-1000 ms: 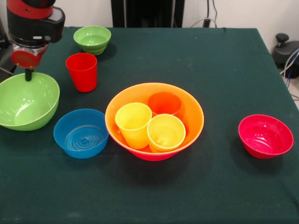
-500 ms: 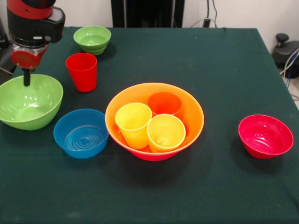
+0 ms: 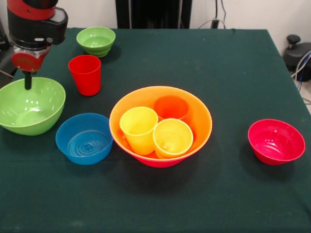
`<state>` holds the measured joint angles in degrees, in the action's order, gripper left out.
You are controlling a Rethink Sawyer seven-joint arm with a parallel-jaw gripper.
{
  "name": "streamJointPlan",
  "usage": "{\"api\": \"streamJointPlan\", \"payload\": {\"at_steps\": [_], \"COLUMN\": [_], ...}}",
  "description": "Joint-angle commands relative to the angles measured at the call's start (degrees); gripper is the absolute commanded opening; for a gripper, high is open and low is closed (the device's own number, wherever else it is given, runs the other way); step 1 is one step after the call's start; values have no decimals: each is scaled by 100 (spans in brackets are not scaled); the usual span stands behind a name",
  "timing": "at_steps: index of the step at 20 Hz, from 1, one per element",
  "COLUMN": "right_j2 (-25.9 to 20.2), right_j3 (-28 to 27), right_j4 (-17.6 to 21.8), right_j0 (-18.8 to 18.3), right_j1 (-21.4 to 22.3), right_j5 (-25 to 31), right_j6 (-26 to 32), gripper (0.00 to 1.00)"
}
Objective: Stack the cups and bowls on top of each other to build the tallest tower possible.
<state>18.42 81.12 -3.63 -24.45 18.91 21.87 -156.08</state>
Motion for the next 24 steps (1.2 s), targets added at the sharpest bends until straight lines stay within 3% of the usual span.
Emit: {"api": "streamJointPlan", "payload": {"at_steps": [1, 12, 13, 24], "right_j2": [-553, -655, -649, -659], "right_j3": [-267, -372, -383, -385], "right_j4": [2, 4, -6, -26], "right_j0": [35, -20, -20, -44], "right_j1": [-546, -707, -710, -650], "right_j5": [-324, -404, -394, -181], "right_j6": [-237, -133, -129, -120], "gripper": [100, 100, 0, 0]}}
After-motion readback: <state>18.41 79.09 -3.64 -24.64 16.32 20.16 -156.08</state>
